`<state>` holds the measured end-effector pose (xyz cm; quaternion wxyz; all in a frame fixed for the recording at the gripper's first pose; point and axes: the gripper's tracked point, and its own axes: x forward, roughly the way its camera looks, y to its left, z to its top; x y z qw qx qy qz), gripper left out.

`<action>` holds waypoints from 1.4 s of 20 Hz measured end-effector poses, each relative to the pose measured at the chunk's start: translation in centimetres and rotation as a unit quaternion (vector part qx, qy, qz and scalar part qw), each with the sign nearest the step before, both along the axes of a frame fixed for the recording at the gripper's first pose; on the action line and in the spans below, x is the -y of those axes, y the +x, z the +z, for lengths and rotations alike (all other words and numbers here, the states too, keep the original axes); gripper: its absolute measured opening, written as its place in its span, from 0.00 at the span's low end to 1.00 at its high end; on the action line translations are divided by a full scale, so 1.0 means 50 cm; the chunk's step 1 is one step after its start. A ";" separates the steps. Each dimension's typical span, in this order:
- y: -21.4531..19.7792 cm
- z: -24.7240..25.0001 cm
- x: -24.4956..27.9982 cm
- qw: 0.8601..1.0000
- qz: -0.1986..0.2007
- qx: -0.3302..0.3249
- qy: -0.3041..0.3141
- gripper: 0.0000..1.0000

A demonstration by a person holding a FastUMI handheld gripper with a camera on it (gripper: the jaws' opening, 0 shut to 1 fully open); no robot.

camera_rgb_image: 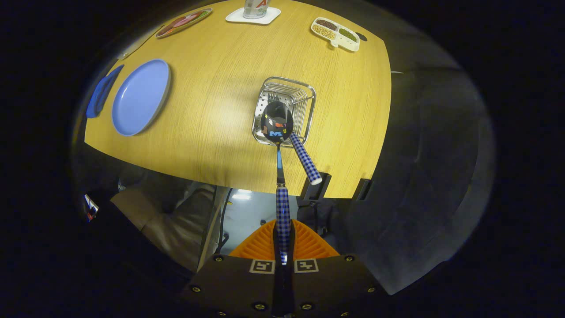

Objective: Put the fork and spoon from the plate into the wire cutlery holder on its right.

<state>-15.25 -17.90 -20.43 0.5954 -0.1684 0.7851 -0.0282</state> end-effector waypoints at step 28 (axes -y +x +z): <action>0.152 -0.018 0.027 0.993 0.088 -0.027 -0.071 0.97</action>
